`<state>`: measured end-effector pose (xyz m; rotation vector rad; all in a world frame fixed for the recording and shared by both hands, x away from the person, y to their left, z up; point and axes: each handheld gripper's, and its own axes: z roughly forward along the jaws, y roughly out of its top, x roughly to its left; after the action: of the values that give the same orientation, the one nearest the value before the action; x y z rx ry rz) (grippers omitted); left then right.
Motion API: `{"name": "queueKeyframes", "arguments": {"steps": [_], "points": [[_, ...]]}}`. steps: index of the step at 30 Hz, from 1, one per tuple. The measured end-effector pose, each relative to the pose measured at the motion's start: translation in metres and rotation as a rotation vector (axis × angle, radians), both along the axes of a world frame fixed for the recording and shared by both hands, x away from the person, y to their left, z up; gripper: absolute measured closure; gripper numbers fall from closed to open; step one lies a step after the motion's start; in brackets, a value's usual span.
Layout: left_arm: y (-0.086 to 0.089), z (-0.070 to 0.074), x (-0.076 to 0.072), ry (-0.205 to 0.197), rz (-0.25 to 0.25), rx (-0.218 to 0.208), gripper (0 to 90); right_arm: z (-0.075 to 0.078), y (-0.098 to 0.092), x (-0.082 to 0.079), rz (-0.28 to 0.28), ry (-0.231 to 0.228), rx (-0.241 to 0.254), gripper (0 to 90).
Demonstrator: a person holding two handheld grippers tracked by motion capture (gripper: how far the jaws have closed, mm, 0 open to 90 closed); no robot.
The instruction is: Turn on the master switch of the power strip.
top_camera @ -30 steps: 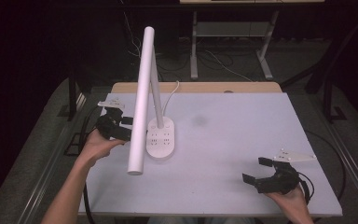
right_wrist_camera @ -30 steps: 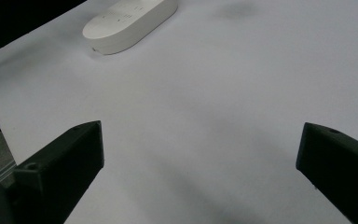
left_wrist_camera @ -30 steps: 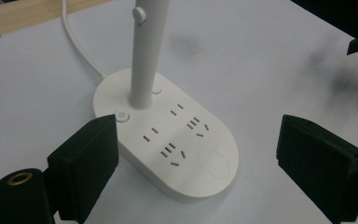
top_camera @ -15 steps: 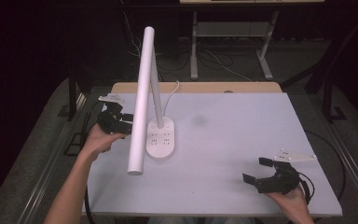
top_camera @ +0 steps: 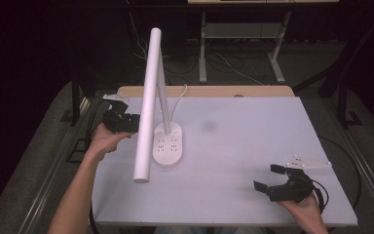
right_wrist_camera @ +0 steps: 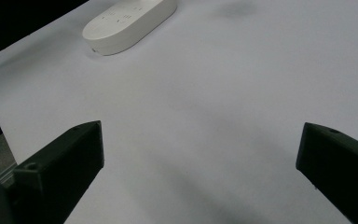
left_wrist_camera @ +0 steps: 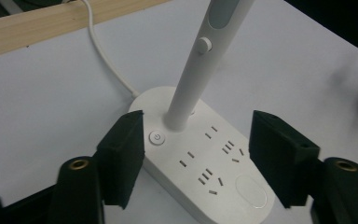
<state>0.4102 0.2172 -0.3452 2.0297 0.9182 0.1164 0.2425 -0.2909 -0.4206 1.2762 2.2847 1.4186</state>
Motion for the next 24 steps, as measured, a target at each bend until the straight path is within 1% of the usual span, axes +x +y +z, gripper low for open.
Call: {"name": "queueKeyframes", "arguments": {"steps": [3,6,7,8,12,13,15,17,19,24], "points": [[0.000,-0.002,0.003,0.005,-0.007,0.007,43.7,0.000,0.000,0.000,-0.002,0.006,0.002,0.2],[-0.002,-0.005,0.005,0.009,0.009,0.011,51.8,0.000,0.000,0.000,-0.002,0.007,0.002,0.2],[-0.002,-0.006,0.007,0.012,0.001,0.023,54.3,0.000,0.000,0.000,-0.001,0.006,0.001,0.2],[-0.002,-0.008,0.007,0.015,0.005,0.027,57.0,0.000,0.000,0.000,-0.001,0.005,0.001,0.2],[-0.004,-0.012,0.011,0.018,-0.006,0.058,71.0,0.001,-0.001,0.000,-0.002,0.005,0.011,0.2],[-0.005,-0.013,0.012,0.022,-0.005,0.056,75.0,0.001,-0.002,0.000,-0.003,0.007,0.015,0.2],[-0.007,-0.016,0.013,0.028,-0.001,0.074,83.5,0.001,-0.002,0.000,-0.005,0.006,0.015,0.2],[-0.008,-0.018,0.015,0.032,-0.008,0.083,89.3,0.001,-0.003,0.001,-0.006,0.003,0.015,0.2],[-0.011,-0.021,0.017,0.038,-0.009,0.099,89.5,0.001,-0.003,0.001,-0.007,0.004,0.015,0.2],[-0.017,-0.027,0.020,0.043,-0.008,0.114,89.6,0.001,-0.003,0.001,-0.005,0.003,0.012,0.2]]}}
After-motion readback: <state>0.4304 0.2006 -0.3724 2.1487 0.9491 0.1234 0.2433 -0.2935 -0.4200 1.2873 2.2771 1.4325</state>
